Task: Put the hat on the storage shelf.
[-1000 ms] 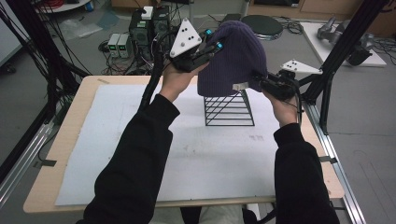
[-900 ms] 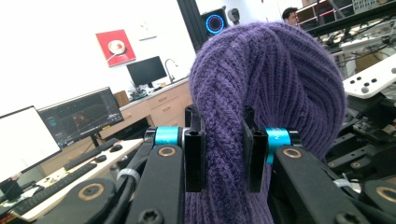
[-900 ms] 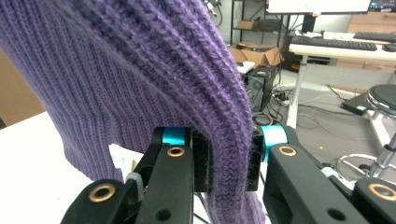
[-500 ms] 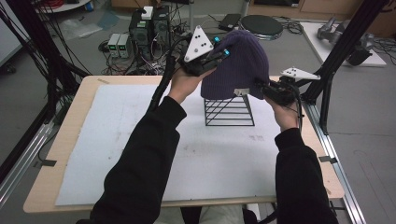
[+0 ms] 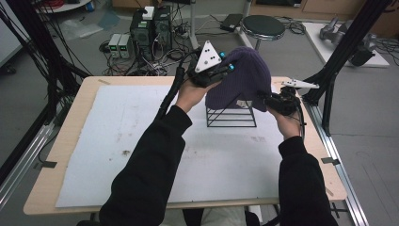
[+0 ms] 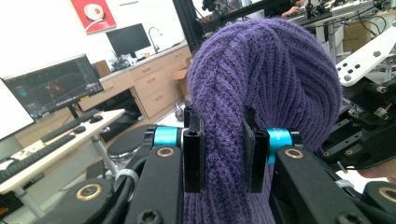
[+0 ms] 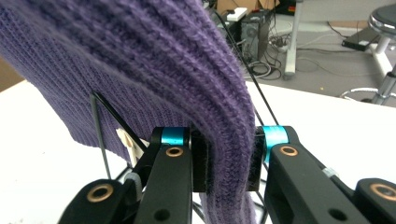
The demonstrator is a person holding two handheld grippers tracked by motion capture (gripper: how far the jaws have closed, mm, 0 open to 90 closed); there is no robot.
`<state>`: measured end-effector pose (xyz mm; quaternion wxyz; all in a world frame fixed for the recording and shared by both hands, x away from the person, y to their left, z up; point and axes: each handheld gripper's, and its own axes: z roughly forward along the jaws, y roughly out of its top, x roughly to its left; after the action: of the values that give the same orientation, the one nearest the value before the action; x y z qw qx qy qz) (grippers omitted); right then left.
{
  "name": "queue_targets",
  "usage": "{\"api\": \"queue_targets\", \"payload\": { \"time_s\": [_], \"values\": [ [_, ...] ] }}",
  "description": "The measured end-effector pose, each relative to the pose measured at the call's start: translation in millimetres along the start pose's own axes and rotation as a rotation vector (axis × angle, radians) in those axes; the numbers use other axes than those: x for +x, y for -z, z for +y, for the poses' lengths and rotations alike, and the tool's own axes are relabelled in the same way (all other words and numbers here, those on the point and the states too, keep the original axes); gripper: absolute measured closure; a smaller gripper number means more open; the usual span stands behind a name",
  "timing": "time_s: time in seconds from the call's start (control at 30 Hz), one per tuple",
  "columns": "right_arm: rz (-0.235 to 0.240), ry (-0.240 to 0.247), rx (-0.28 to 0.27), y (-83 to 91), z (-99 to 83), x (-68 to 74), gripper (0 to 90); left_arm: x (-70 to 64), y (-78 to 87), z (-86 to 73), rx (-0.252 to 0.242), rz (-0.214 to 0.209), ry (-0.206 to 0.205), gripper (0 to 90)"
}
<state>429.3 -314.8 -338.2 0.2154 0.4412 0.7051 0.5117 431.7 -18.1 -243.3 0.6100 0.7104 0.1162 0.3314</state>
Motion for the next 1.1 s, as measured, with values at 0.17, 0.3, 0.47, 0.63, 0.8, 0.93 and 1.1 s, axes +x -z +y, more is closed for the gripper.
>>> {"api": "queue_targets", "payload": {
  "time_s": [0.17,0.3,0.47,0.63,0.8,0.93,1.1],
  "values": [
    [-0.005,-0.001,0.028,-2.0,-7.6,-2.7,78.7,-3.7,-0.4,-6.9,0.036,-0.006,0.005,74.2],
    [-0.021,0.019,0.062,-7.4,-13.2,-2.0,77.9,-6.9,-1.3,-11.9,0.059,-0.002,0.027,74.2],
    [-0.037,0.026,0.108,-17.2,-22.0,-1.9,77.7,-11.6,-3.7,-25.8,0.115,0.02,0.066,74.3],
    [-0.046,0.04,0.152,-25.9,-29.8,-3.6,77.3,-15.5,-4.8,-35.9,0.139,0.02,0.069,74.3],
    [-0.065,0.044,0.184,-32.0,-33.2,-4.6,76.8,-17.8,-4.8,-45.6,0.17,0.028,0.094,74.3],
    [-0.074,0.042,0.198,-35.8,-37.3,-4.8,77.0,-19.3,-5.3,-51.7,0.184,0.032,0.105,74.3],
    [-0.087,0.029,0.218,-38.0,-40.8,-8.0,76.8,-21.5,-7.6,-55.6,0.199,0.029,0.102,74.2]
  ]
}}
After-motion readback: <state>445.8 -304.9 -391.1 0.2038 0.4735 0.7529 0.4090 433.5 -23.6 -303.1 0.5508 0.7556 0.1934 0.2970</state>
